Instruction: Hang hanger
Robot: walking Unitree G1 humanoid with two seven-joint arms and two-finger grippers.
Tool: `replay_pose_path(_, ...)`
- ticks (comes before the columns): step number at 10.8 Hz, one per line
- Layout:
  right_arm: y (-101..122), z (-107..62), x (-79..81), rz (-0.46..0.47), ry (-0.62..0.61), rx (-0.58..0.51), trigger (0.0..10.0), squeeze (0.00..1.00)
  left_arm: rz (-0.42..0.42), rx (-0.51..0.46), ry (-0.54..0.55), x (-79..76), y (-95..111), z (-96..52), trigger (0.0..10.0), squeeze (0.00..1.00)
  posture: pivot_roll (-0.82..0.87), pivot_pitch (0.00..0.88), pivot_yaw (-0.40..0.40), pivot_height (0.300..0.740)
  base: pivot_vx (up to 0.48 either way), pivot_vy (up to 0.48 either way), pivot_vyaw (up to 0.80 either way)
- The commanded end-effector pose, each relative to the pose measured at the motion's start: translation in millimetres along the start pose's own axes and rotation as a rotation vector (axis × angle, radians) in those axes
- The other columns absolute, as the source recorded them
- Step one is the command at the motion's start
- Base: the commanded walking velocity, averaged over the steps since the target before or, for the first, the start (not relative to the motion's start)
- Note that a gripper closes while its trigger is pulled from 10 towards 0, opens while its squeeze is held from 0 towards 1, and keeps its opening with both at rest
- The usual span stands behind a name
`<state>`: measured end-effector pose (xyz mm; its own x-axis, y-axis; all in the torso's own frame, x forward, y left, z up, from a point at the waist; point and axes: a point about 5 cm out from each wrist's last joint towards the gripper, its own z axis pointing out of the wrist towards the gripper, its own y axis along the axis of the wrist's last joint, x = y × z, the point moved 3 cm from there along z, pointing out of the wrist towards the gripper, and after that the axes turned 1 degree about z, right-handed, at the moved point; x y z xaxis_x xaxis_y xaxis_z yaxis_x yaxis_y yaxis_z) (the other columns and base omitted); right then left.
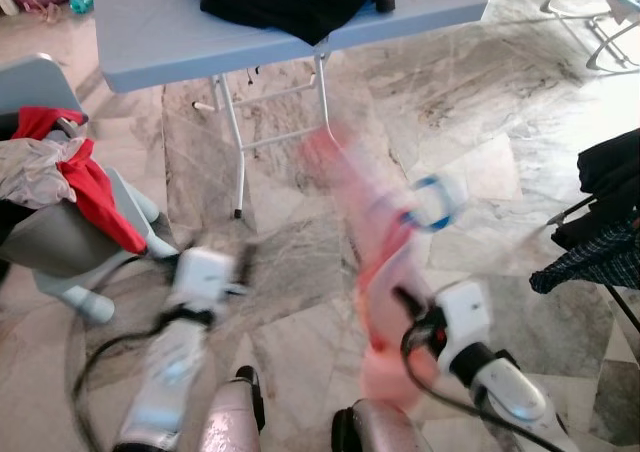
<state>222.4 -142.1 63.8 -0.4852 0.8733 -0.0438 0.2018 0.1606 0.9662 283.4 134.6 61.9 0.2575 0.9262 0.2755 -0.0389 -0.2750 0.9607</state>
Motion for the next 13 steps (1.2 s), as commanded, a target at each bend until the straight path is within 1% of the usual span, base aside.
replay_pose_path(1, 16.8, 2.3, 5.1, -0.048, 0.045, -0.054, 10.0, 0.00, 0.010, 0.024, -0.075, -11.2, -5.3, 0.2, 10.0, 0.00, -0.08, 0.251, -0.048, 0.740, 0.000, 0.000, 0.00)
replay_pose_path(2, 31.1, 7.7, 2.4, -0.042, 0.034, -0.099, 10.0, 0.00, 0.013, 0.003, -0.148, -22.1, 0.7, 7.2, 10.0, 0.00, -0.08, 0.251, -0.046, 0.740, 0.000, 0.000, 0.00)
replay_pose_path(3, 45.8, 12.7, 3.0, -0.037, 0.032, -0.147, 10.0, 0.00, 0.010, -0.014, -0.269, -37.3, 6.4, 11.0, 10.0, 0.00, -0.08, 0.254, -0.043, 0.740, 0.000, 0.000, 0.00)
replay_pose_path(4, 52.6, 16.9, 4.3, -0.035, 0.025, -0.181, 10.0, 0.00, -0.029, -0.011, -0.364, -49.8, 10.3, 12.1, 10.0, 0.00, -0.08, 0.256, -0.038, 0.740, 0.000, 0.000, 0.00)
replay_pose_path(5, 54.2, 20.5, 7.4, -0.029, 0.033, -0.186, 10.0, 0.00, 0.005, -0.026, -0.394, -55.8, 12.9, 11.8, 10.0, 0.00, -0.08, 0.258, -0.034, 0.740, 0.000, 0.000, 0.00)
replay_pose_path(6, 63.8, 25.5, 16.8, 0.034, 0.077, -0.205, 10.0, 0.00, 0.046, -0.038, -0.422, -62.7, 12.5, 11.6, 10.0, 0.00, -0.08, 0.264, -0.030, 0.740, 0.000, 0.000, 0.00)
replay_pose_path(7, 69.3, 25.3, 26.7, 0.060, 0.148, -0.201, 10.0, 0.00, 0.035, -0.039, -0.426, -65.6, 13.7, 11.9, 10.0, 0.00, -0.09, 0.266, -0.031, 0.740, 0.000, 0.000, 0.00)
replay_pose_path(8, 78.0, 20.4, 39.3, 0.054, 0.252, -0.207, 10.0, 0.00, 0.014, -0.034, -0.425, -67.9, 13.9, 11.1, 10.0, 0.00, -0.10, 0.269, -0.033, 0.740, 0.000, 0.000, 0.00)
replay_pose_path(9, 85.0, 17.7, 44.6, 0.101, 0.299, -0.217, 10.0, 0.00, 0.019, -0.029, -0.413, -67.4, 12.0, 10.9, 10.0, 0.00, -0.10, 0.270, -0.033, 0.740, 0.000, 0.000, 0.00)
replay_pose_path(10, 86.8, 11.3, 52.9, 0.089, 0.379, -0.187, 10.0, 0.00, 0.034, -0.030, -0.387, -64.7, 11.1, 12.3, 10.0, 0.00, -0.10, 0.272, -0.032, 0.740, 0.000, 0.000, 0.00)
replay_pose_path(11, 88.1, 0.9, 61.8, 0.063, 0.471, -0.151, 10.0, 0.00, 0.038, -0.031, -0.354, -60.3, 11.7, 15.3, 10.0, 0.00, -0.10, 0.272, -0.031, 0.740, 0.000, 0.000, 0.00)
replay_pose_path(12, 83.2, -10.3, 61.3, 0.056, 0.515, -0.104, 10.0, 0.00, 0.043, -0.032, -0.293, -50.8, 12.6, 20.9, 10.0, 0.00, -0.10, 0.273, -0.031, 0.740, 0.000, 0.000, 0.00)
replay_pose_path(13, 76.5, -12.4, 54.0, 0.024, 0.493, -0.069, 10.0, 0.00, 0.027, -0.038, -0.233, -40.4, 15.4, 26.7, 10.0, 0.00, -0.10, 0.272, -0.031, 0.740, 0.000, 0.000, 0.00)
